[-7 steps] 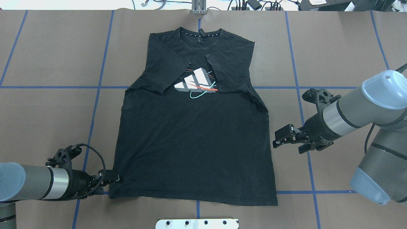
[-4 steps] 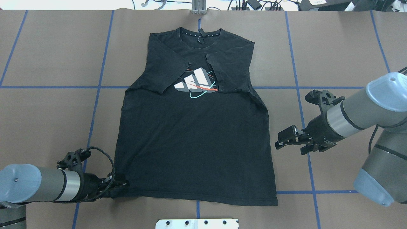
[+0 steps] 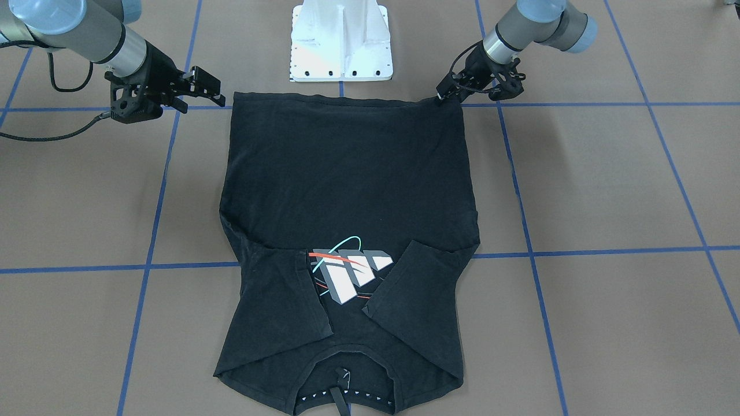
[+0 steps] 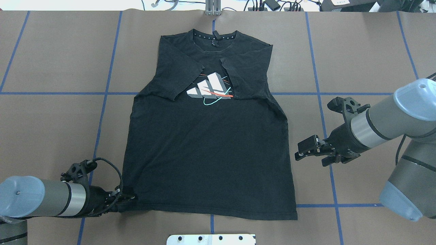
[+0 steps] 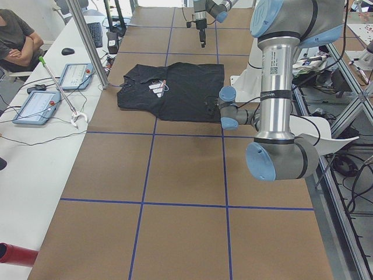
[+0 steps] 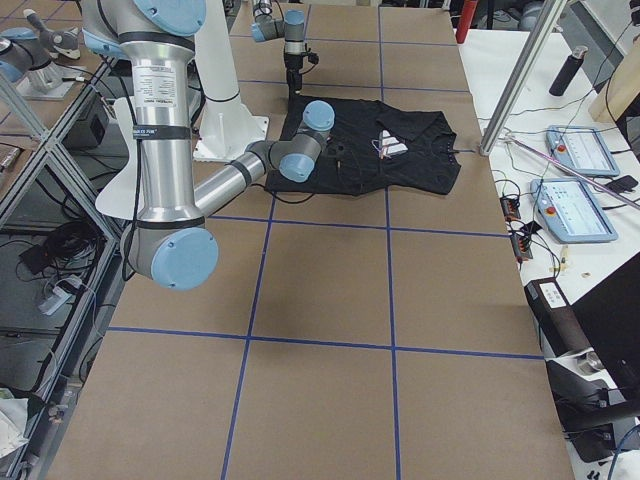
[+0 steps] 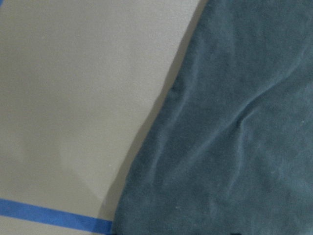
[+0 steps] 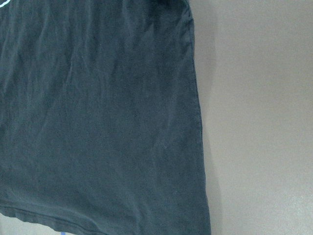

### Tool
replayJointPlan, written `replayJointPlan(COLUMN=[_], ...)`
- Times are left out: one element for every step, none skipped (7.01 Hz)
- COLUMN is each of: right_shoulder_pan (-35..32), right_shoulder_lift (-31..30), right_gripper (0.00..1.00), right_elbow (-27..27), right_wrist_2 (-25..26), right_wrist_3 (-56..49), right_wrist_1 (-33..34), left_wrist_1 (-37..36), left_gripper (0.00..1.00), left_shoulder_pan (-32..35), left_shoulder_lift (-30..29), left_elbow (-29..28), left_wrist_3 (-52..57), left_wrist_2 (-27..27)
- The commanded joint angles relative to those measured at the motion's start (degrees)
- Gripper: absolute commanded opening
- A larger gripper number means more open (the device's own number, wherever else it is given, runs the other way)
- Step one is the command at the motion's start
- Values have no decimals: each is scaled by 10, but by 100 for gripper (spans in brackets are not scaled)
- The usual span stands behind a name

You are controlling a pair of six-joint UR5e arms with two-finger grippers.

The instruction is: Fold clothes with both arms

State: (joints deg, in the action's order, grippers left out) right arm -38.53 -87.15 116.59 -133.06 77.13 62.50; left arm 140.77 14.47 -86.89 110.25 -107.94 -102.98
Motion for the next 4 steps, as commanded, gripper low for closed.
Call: replayJointPlan(right_shoulder_pan=[0,0,0,0], right_shoulder_lift=[3,3,3,3], right_gripper=[100,100,100,100], right_elbow=[0,0,0,-1], right_wrist_2=[1,1,1,1], right_wrist_3=[8,8,8,8], right_wrist_1=[0,0,0,0], left_wrist_1=[-8,-10,-18,-25], left_gripper=[82,82,82,81], left_shoulder_pan=[-6,-8,-10,-12], left_shoulder_lift=[5,6,5,4], left_elbow=[1,0,1,1], left_wrist_3=[0,-1,-1,-1], left_wrist_2=[1,1,1,1])
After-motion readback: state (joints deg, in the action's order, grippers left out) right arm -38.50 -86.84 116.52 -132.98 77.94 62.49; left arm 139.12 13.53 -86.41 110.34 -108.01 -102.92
